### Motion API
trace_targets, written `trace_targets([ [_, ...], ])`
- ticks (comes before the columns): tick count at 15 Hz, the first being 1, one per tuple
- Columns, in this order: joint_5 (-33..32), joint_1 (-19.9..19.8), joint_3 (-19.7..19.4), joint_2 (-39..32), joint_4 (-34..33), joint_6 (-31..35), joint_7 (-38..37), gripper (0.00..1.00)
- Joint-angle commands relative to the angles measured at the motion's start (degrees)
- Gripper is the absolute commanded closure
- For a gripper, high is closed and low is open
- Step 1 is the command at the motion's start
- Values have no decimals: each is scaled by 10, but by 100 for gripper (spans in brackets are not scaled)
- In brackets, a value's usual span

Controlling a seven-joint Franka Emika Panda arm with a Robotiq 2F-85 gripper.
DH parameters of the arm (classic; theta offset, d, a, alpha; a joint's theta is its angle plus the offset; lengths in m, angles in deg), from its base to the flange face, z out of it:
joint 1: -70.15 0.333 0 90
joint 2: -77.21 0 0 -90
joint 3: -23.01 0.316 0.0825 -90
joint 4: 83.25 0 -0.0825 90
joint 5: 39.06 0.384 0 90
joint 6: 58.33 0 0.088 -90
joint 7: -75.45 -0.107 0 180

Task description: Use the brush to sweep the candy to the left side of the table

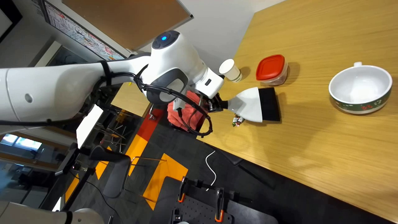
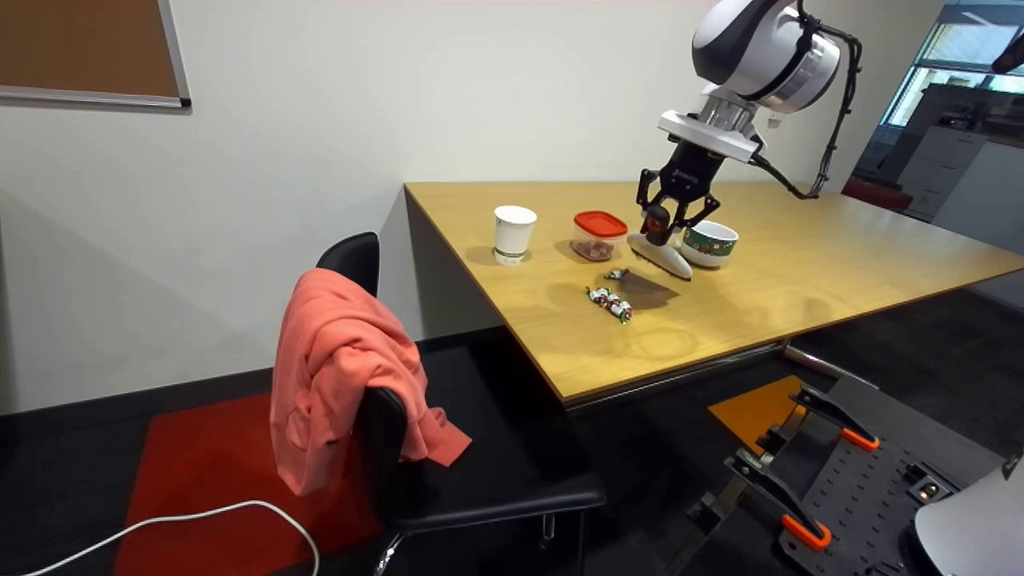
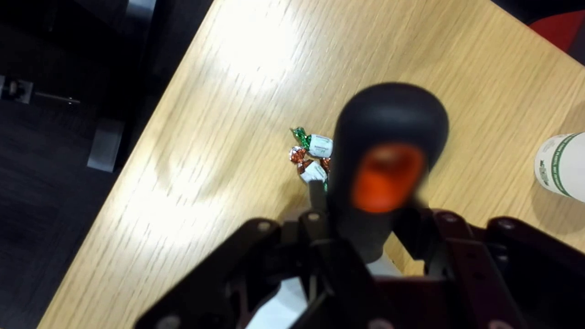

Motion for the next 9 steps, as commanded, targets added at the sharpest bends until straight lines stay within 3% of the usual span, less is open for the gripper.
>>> trace_targets([
  [1,32,-8,2,-46,-51,-38,40,87],
  [9,18,-8,0,-128,-164,-140,39,87],
])
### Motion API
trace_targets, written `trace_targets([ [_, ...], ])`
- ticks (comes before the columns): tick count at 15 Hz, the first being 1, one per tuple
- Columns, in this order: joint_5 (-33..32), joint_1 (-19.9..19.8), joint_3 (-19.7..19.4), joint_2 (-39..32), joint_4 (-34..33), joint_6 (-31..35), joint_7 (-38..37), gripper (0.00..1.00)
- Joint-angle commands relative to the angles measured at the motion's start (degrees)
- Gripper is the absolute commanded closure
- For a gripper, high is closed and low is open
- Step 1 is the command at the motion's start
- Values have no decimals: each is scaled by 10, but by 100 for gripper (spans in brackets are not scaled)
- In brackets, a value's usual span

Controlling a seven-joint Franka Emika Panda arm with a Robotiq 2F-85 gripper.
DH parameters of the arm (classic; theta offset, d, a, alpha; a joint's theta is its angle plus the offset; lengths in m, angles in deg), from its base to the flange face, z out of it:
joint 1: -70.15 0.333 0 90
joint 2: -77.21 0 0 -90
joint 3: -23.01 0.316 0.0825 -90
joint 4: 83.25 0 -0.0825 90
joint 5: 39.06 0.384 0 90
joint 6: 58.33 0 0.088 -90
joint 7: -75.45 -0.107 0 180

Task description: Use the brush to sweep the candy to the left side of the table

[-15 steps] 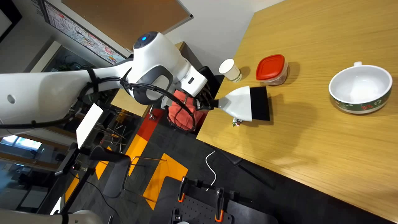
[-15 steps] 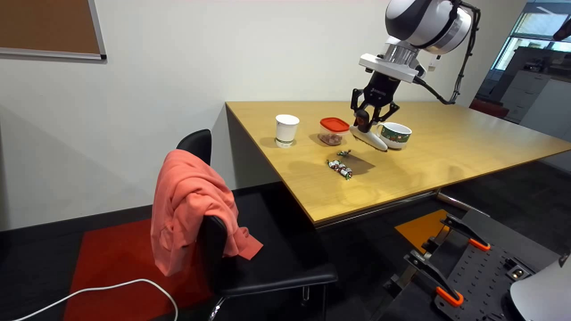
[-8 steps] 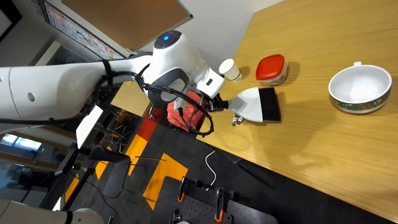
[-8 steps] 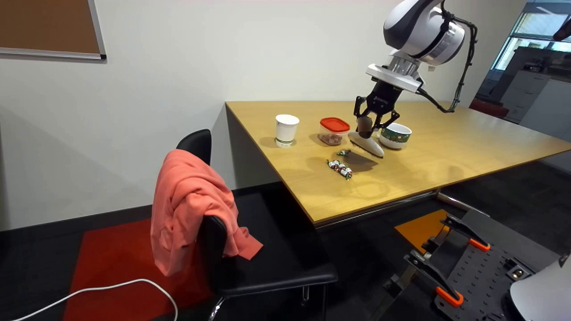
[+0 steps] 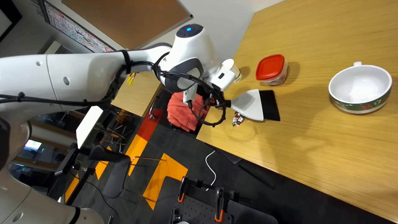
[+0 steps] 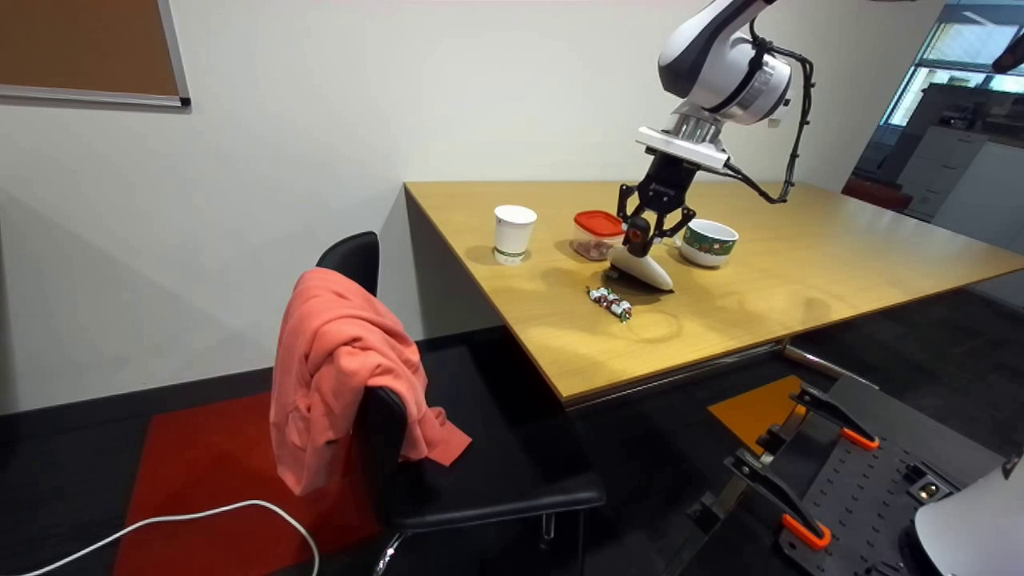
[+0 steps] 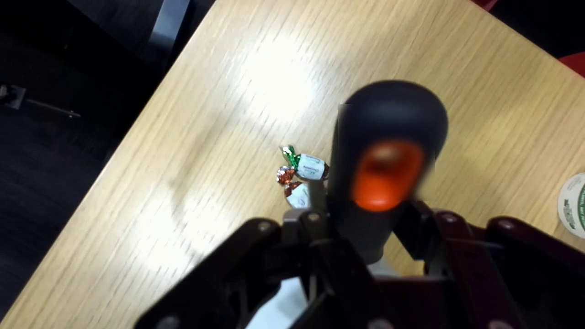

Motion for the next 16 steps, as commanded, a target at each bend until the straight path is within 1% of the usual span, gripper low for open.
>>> trace_targets([
  [1,-4,-5,0,-32,-67,-64,6,87],
  [9,-6,0,12,-80,-144,-166,9,87],
  [16,12,10,40,-93,-165,-243,25,87],
])
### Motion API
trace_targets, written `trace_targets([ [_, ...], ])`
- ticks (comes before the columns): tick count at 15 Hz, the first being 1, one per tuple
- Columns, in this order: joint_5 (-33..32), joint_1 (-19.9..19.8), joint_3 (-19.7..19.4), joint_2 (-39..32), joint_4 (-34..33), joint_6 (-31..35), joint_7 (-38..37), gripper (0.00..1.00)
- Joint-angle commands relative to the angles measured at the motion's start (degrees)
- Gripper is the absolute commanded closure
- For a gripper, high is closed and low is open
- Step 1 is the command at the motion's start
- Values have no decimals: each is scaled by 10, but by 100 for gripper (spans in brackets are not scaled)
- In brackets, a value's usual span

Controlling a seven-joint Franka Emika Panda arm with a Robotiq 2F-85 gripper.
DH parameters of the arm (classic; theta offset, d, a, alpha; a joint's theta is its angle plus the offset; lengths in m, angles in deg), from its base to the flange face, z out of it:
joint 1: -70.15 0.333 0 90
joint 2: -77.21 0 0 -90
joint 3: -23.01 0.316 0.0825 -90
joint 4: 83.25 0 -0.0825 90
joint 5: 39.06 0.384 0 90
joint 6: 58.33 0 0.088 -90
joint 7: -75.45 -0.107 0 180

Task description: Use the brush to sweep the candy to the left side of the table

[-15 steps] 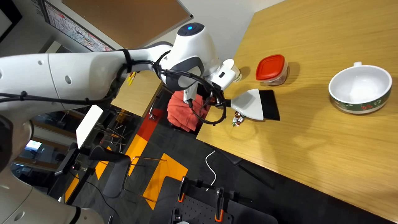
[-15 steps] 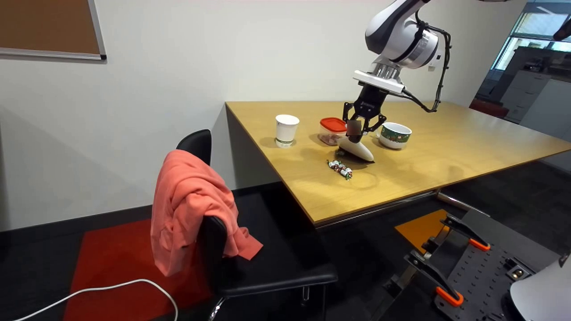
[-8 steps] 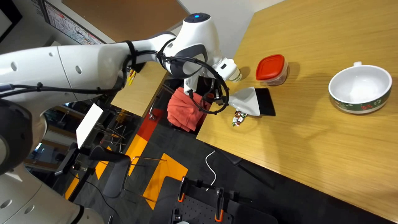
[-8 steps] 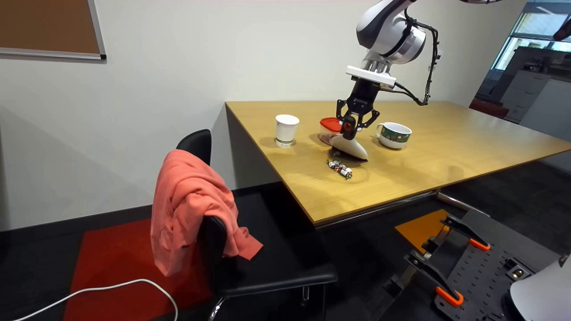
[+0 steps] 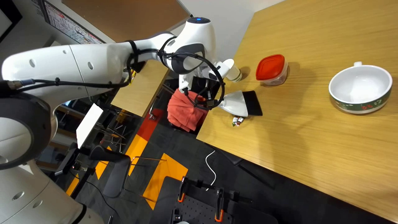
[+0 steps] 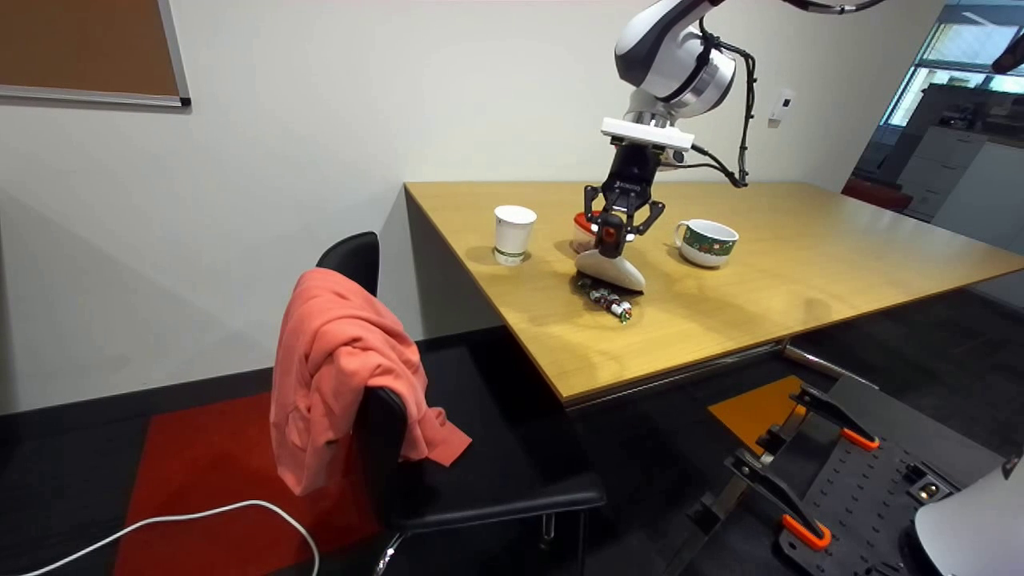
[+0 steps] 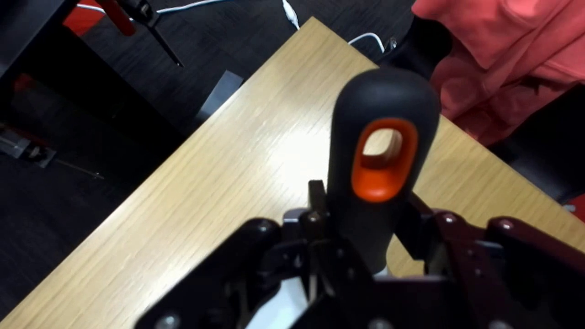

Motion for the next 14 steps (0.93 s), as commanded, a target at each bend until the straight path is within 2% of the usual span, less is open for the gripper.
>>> trace_targets([
  [1,6,11,6,-1,-15,-42,12,87],
  [8,-94,64,-33,75,49,16,-66,87],
  [11,-142,70,-48,118,88,52,-100,87],
  [14,-182,63,-65,151,131,126,-141,87],
])
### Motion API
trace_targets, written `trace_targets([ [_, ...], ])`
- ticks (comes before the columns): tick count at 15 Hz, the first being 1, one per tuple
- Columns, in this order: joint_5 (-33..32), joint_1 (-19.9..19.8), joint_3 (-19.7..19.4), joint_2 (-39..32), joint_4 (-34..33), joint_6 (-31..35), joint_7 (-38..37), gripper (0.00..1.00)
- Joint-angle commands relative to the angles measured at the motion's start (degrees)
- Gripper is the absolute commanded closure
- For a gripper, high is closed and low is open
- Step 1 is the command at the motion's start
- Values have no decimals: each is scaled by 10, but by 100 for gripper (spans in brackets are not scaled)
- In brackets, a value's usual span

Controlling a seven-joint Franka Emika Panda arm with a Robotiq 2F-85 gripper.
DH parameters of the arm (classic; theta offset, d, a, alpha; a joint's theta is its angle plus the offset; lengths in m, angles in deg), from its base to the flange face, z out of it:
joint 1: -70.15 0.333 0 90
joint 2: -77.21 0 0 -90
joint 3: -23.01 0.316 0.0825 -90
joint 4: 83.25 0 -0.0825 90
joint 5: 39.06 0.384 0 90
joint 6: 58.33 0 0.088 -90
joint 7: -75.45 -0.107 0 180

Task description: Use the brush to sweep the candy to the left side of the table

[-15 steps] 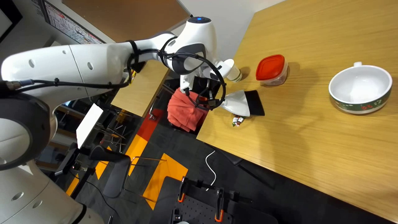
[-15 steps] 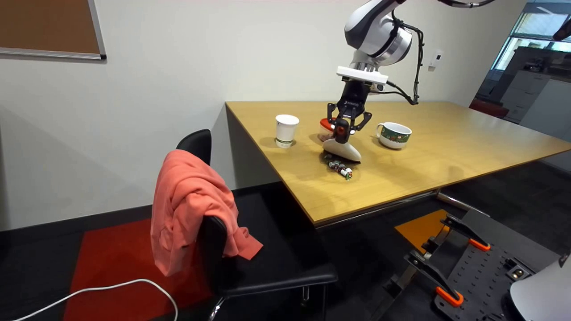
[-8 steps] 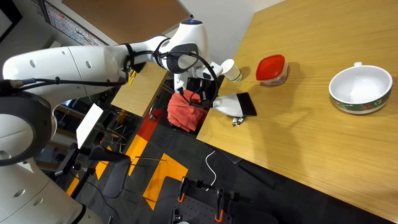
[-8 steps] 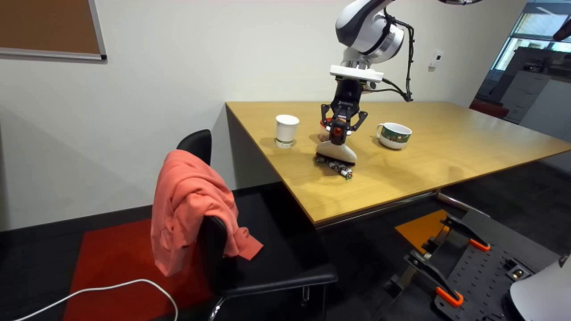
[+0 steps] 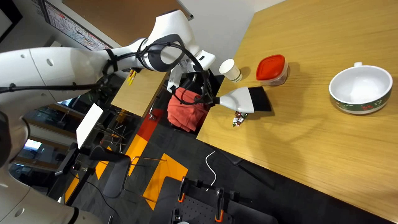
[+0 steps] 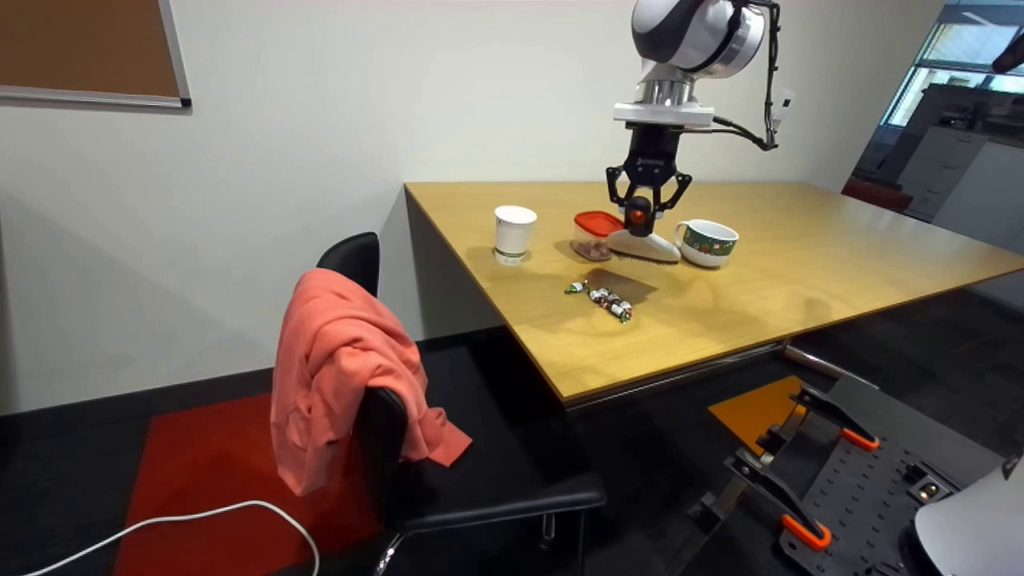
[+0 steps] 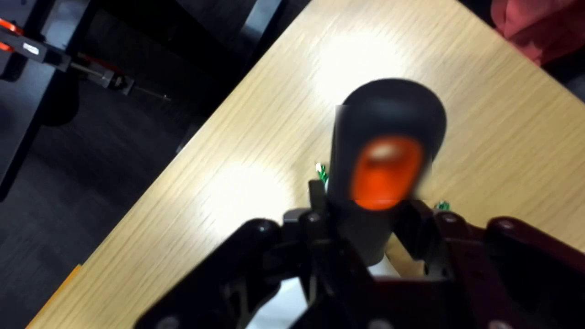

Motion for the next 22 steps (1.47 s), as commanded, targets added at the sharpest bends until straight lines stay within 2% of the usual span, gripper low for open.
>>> trace_targets([
  [1,-46,-2,-25,61,78,94,-56,87],
  [6,-66,-29,-62,48,131,229,-116,87],
  [9,-65,-44,-81,21,149,285,-143,87],
  [14,-70,-42,-108,-34,158,336,-200,87],
  [18,-56,-38,-105,-70,154,350,-228,87],
  [19,-55,-35,-104,-76,152,349,-235,78],
  [20,-56,-33,-104,-80,153,348,-241,37],
  [21,-58,-30,-105,-82,152,348,-245,36],
  [22,-58,-29,-105,-79,154,346,-249,29],
])
